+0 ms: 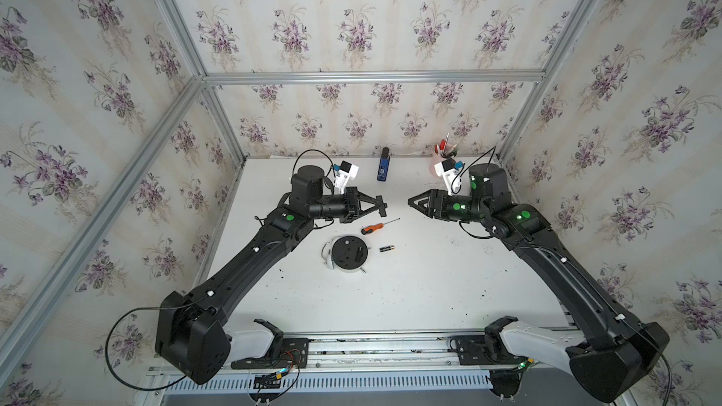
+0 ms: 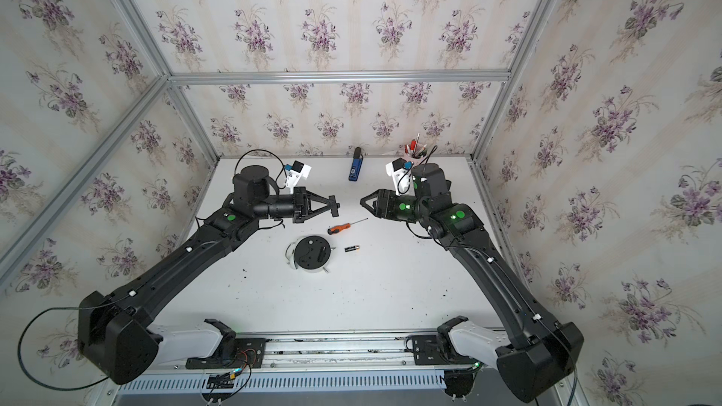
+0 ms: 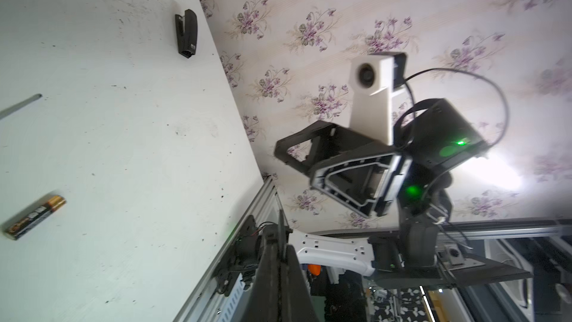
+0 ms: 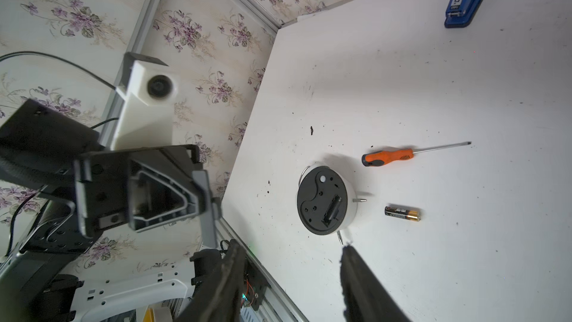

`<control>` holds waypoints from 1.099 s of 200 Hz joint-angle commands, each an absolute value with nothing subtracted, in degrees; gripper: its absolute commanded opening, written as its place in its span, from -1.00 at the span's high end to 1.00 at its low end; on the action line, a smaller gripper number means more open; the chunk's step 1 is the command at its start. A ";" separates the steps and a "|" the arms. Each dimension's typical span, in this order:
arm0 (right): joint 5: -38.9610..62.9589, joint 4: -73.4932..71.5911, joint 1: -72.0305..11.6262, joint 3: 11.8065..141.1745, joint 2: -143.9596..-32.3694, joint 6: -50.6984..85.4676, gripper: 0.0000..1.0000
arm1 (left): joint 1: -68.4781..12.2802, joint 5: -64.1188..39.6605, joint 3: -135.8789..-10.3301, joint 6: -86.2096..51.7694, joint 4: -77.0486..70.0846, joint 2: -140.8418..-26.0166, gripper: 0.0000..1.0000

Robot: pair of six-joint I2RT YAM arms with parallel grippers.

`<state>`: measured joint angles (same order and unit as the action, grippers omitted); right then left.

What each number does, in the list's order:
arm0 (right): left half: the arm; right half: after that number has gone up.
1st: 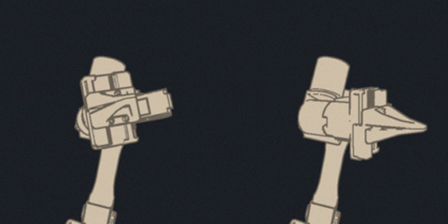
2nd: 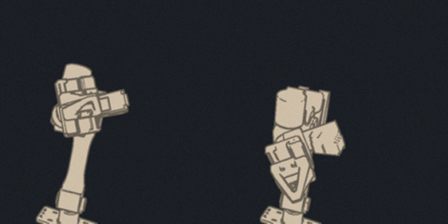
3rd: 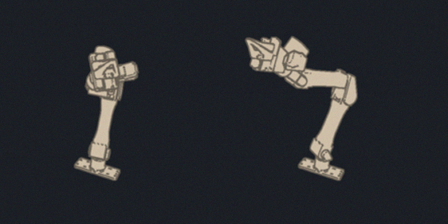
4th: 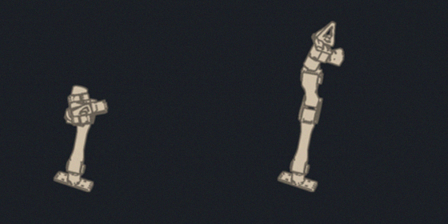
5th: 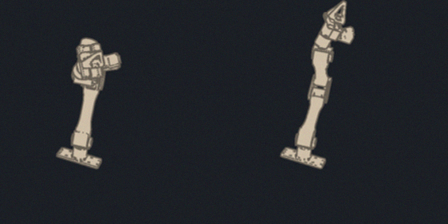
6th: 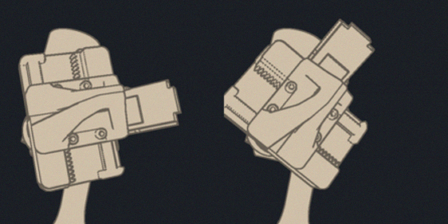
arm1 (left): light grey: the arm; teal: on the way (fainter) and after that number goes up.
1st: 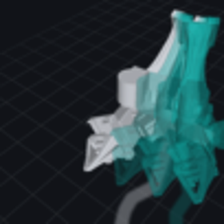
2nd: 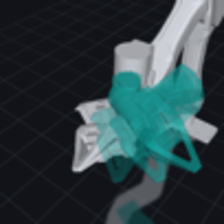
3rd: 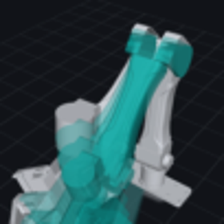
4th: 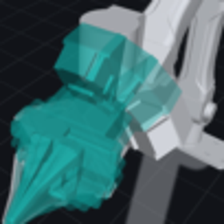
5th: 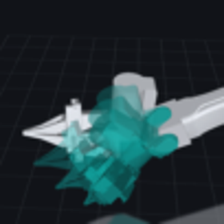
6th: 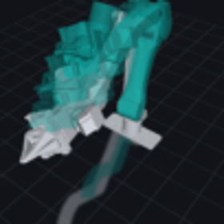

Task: Remove the battery from the alarm
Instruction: Pick up the cover from the center of the board.

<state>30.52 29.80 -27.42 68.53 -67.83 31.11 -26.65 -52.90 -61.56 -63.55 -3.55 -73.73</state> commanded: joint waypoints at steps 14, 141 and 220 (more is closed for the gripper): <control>28.61 28.98 -32.70 69.29 -70.14 30.48 -0.05 | -26.89 -52.58 -60.74 -70.31 -6.84 -72.89 1.00; 37.16 24.83 -33.99 75.00 -76.82 33.92 0.20 | -26.88 -53.29 -60.62 -62.89 0.22 -72.55 1.00; 38.58 23.07 -36.04 73.67 -77.61 35.70 0.62 | -26.89 -53.01 -60.38 -62.05 0.61 -72.80 1.00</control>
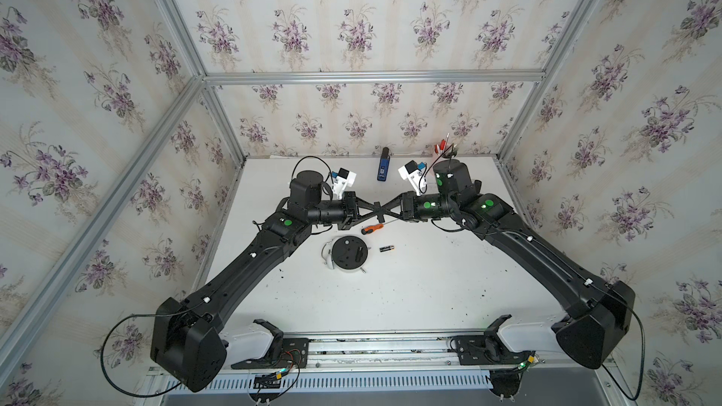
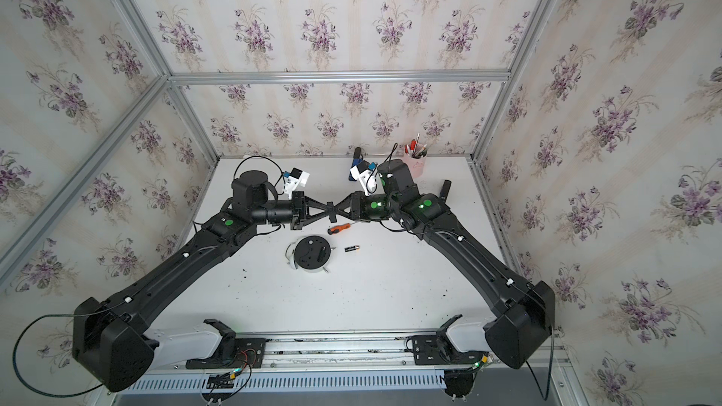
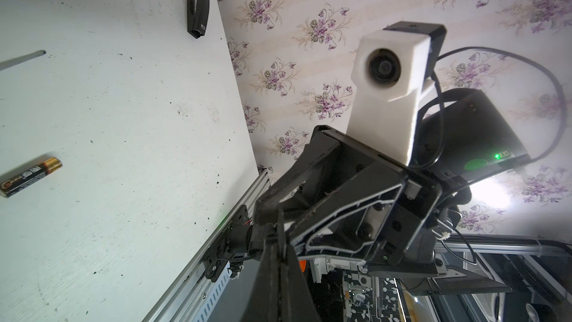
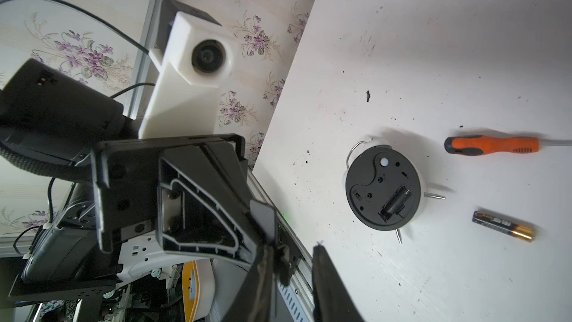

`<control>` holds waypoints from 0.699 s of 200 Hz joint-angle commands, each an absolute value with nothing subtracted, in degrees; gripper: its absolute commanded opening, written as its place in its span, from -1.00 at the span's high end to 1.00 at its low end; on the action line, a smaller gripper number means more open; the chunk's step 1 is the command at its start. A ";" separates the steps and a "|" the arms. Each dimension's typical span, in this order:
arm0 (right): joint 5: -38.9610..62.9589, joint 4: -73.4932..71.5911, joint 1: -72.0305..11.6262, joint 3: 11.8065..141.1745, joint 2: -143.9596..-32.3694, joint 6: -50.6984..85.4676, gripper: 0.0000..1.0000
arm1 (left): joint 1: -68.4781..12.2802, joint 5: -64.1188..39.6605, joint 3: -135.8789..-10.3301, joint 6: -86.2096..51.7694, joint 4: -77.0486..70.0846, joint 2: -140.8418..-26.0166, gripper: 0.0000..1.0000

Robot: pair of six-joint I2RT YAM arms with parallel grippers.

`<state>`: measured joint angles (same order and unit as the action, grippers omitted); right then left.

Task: Remove the battery from the alarm
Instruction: Pick up the cover from the center of the board.

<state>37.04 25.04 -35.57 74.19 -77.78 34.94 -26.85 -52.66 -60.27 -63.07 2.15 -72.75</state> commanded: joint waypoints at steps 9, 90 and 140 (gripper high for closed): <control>38.57 22.99 -36.08 73.44 -77.50 35.82 0.64 | -26.89 -52.87 -60.34 -61.99 0.60 -72.84 1.00; 41.58 20.52 -36.04 73.41 -78.37 37.06 1.00 | -26.81 -54.22 -60.64 -61.00 1.41 -73.06 1.00; 42.77 19.44 -36.06 73.31 -78.45 38.21 1.00 | -26.27 -55.08 -61.14 -61.07 1.19 -72.72 0.32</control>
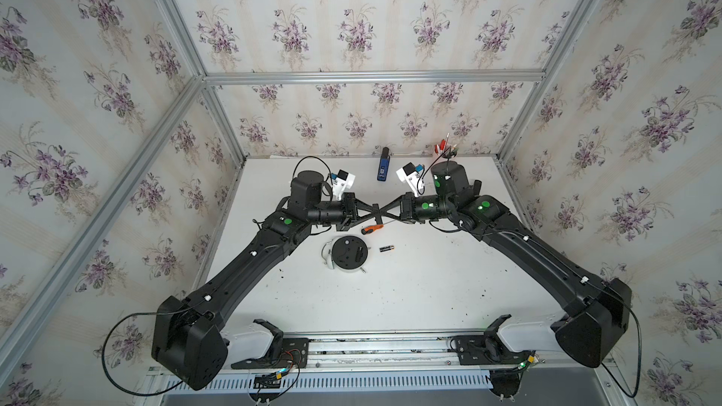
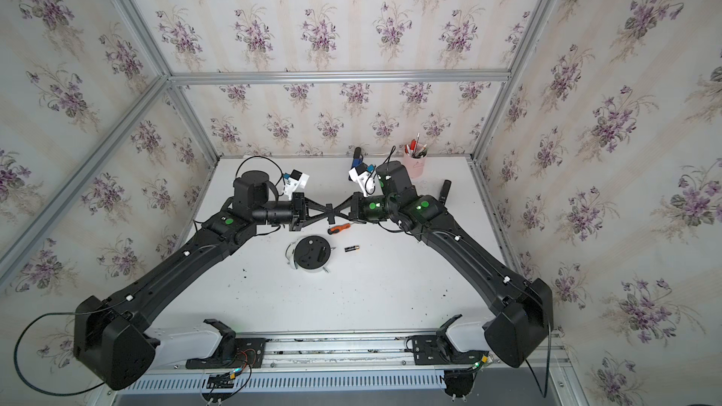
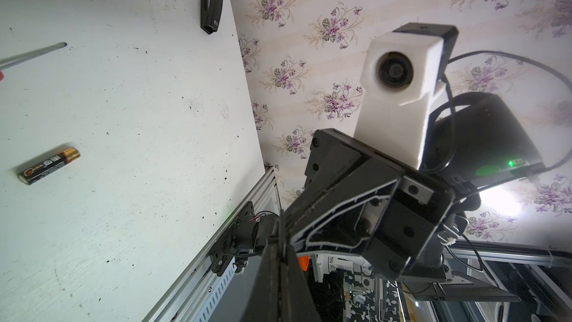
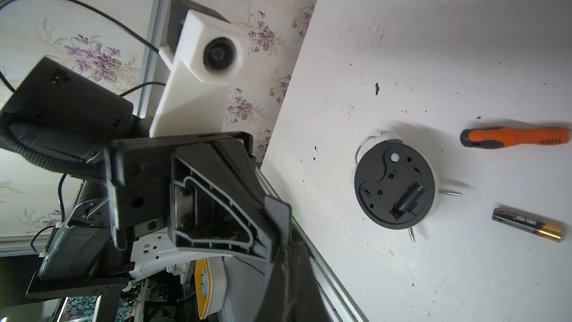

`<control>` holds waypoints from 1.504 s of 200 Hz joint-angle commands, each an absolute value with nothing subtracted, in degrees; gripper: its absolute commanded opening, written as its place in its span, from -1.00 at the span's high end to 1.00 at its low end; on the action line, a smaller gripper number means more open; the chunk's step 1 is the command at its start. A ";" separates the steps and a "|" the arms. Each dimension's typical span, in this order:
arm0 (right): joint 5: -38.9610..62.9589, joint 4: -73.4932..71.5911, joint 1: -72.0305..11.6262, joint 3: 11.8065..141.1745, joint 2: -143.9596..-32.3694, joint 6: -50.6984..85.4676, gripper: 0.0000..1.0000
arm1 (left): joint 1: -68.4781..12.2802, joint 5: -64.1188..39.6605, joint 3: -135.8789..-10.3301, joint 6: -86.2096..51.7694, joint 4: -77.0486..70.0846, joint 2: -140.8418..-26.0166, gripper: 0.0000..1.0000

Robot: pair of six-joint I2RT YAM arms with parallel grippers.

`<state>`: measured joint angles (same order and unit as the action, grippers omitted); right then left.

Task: Remove the battery from the alarm
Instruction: Pick up the cover from the center of the board, then adjust the alarm at the center of the board.

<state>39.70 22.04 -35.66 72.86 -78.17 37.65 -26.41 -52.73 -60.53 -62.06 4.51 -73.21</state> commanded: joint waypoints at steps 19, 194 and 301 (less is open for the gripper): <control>41.59 21.03 -35.95 73.94 -78.55 37.21 1.00 | -25.26 -55.09 -61.15 -61.00 2.41 -71.89 0.11; 23.29 4.74 -42.95 48.31 -70.17 56.92 1.00 | -9.41 -24.25 -50.47 -34.74 25.92 -77.69 0.62; 19.43 5.42 -45.40 51.51 -78.37 55.52 1.00 | -10.21 -23.98 -58.00 -28.96 17.87 -100.12 0.72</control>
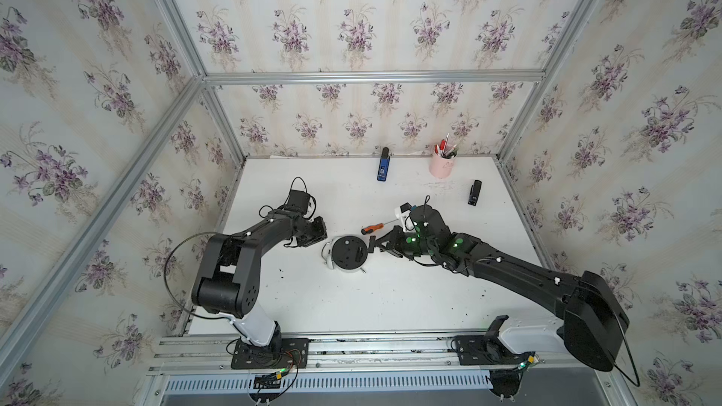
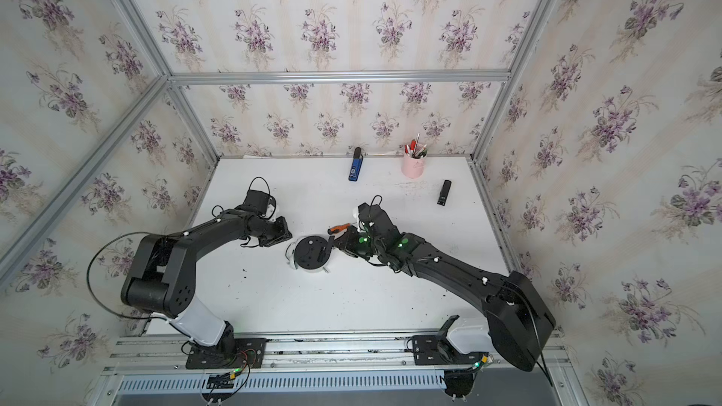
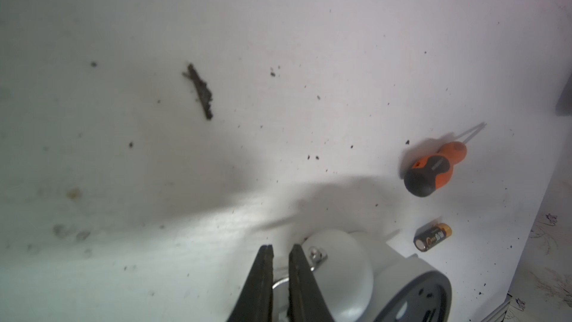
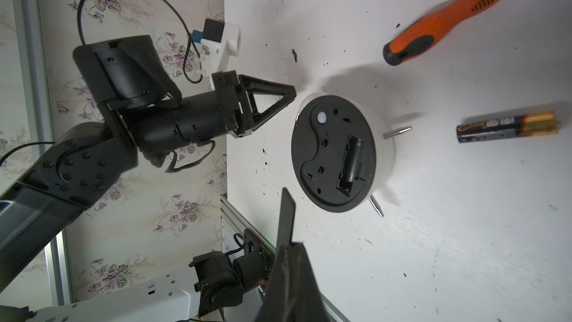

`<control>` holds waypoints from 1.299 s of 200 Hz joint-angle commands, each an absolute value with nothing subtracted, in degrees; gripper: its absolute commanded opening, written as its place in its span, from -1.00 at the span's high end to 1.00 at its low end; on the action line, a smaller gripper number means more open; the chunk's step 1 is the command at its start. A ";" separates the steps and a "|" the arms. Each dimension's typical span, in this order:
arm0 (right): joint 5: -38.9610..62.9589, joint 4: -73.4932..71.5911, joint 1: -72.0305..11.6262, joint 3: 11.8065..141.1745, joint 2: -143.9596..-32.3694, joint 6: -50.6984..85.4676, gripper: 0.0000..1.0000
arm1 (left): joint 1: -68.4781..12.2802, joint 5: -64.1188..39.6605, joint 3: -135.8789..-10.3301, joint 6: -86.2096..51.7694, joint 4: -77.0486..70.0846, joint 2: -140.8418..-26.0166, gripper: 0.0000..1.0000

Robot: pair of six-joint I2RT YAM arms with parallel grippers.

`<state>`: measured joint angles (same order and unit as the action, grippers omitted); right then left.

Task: Remove the battery from the alarm
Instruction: Adjust the alarm at the center of the board.

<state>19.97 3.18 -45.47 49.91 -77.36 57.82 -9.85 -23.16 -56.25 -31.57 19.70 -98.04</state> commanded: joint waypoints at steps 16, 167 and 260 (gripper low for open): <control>20.03 5.63 -45.46 51.87 -79.16 55.04 1.00 | -11.07 -24.57 -58.49 -28.28 18.45 -101.39 0.76; 18.37 18.77 -45.34 57.10 -85.30 48.62 1.00 | -18.76 -26.26 -44.06 -36.72 21.64 -86.63 0.83; 15.37 29.08 -45.35 63.47 -91.46 33.29 1.00 | -18.29 -21.96 -48.68 -35.03 28.25 -77.58 0.34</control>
